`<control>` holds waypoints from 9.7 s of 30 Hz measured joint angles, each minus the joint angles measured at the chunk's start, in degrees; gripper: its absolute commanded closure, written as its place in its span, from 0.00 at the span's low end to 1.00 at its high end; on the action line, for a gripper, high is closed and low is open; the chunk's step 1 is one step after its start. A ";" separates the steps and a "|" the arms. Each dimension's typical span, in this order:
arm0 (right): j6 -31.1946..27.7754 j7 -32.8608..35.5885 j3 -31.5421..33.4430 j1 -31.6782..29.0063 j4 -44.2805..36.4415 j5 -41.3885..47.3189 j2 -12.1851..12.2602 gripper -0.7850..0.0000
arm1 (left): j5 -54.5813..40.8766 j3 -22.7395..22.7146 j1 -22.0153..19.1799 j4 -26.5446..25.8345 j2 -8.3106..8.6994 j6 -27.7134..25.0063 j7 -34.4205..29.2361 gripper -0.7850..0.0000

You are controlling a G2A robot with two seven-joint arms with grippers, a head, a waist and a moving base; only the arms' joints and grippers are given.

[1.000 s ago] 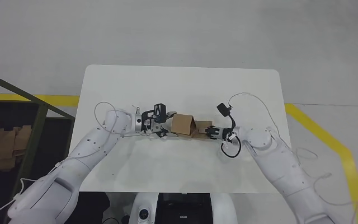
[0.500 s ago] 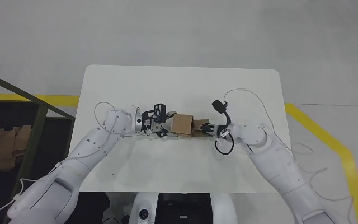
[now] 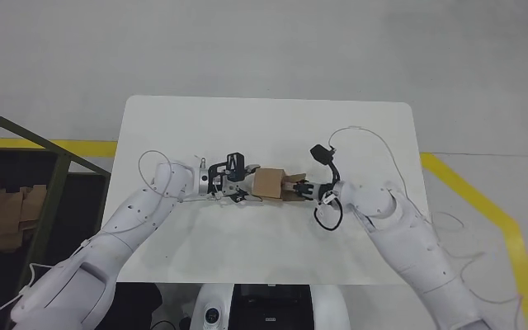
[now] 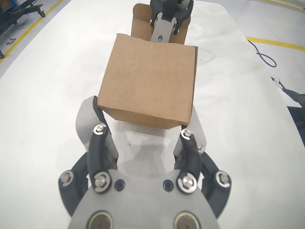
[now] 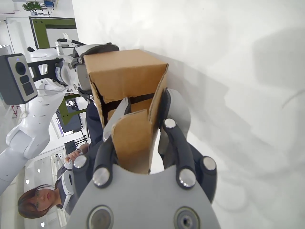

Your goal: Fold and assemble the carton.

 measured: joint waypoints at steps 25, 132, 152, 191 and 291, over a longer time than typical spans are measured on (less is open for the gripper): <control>-6.83 1.33 9.86 -9.62 -8.01 6.19 2.51 0.63 | -0.29 0.23 -0.42 0.08 -0.21 -0.26 -1.09 0.31; -2.38 -2.60 0.51 -1.89 -1.56 1.40 0.74 0.82 | -0.19 -0.40 0.10 -0.52 0.04 -0.33 -1.63 0.31; -1.20 -2.73 -0.16 -1.08 -2.68 -0.82 0.48 0.80 | -0.24 -0.22 -0.11 -0.55 -0.05 -0.57 -1.95 0.32; -12.51 1.23 2.22 -2.13 5.33 14.94 0.09 0.81 | -0.27 -0.17 -0.20 0.37 -0.13 -0.32 -1.86 0.33; -6.19 -1.95 3.37 -3.26 -1.01 5.55 0.75 0.71 | -0.60 -0.31 -0.22 -0.03 -0.19 -0.32 -2.66 0.25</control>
